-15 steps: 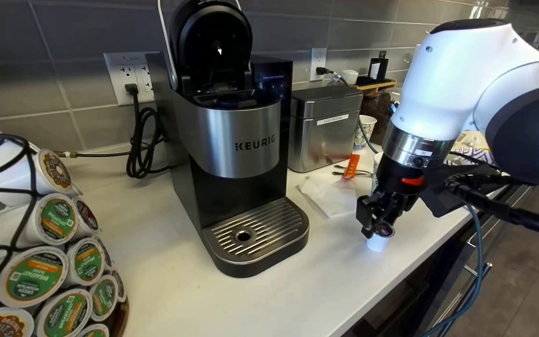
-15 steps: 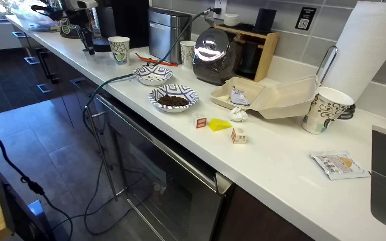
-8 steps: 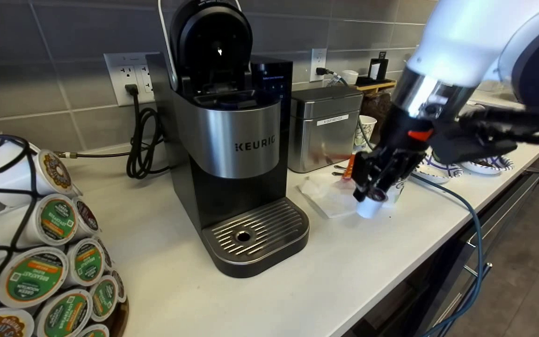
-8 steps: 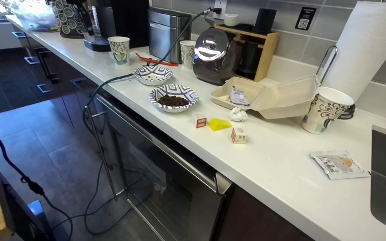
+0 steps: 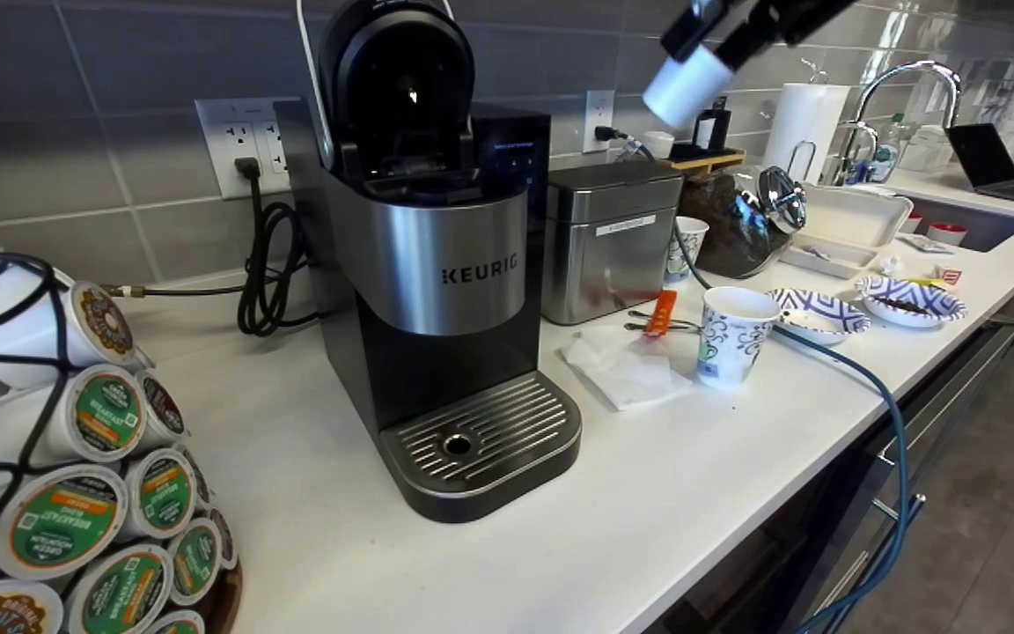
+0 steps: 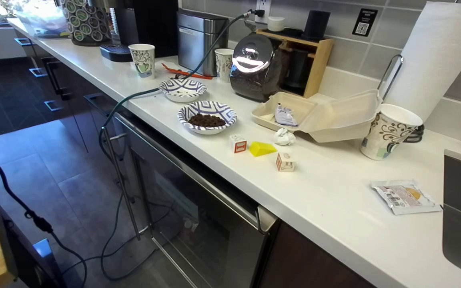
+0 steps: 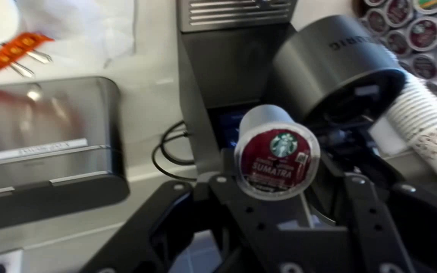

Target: Remove the coffee cup from the coffeemaker then place one coffee pod in the coffee maker chamber.

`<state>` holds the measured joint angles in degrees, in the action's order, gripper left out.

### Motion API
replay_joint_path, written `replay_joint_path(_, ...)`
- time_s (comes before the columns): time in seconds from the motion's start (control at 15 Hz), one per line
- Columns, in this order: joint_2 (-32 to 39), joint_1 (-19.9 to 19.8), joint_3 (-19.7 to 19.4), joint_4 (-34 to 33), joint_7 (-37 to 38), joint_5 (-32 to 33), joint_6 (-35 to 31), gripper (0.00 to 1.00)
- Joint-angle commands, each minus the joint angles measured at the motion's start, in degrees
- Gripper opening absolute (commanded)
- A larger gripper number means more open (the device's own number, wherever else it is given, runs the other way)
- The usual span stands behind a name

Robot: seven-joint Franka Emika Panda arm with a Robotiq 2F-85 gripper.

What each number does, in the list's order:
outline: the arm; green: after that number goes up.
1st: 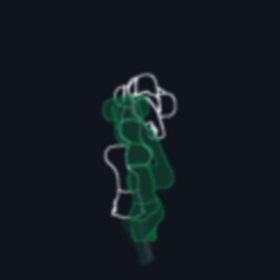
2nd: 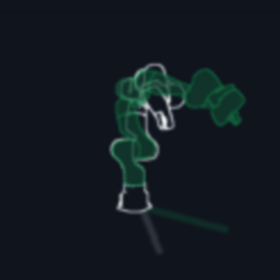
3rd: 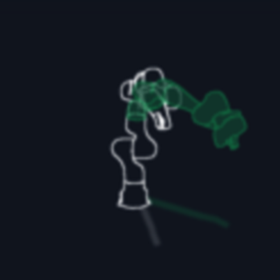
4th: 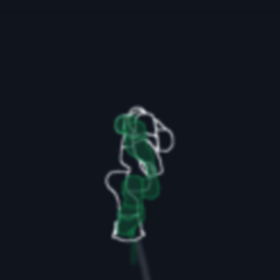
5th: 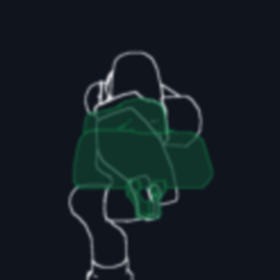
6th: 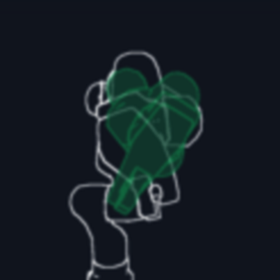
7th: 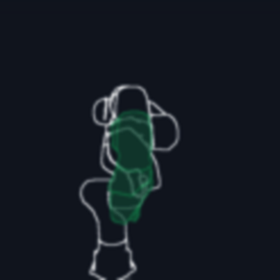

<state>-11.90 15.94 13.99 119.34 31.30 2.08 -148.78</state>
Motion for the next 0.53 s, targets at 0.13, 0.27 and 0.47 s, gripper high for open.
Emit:
replay_joint_path(0.13,4.7,-0.8,7.9,-11.3,-2.6,5.5,11.1,0.27)
replay_joint_path(0.27,8.0,-1.1,10.1,-15.8,0.8,10.8,16.2,0.27)
replay_joint_path(0.47,12.2,0.6,10.4,-20.9,5.6,13.3,18.3,0.27)
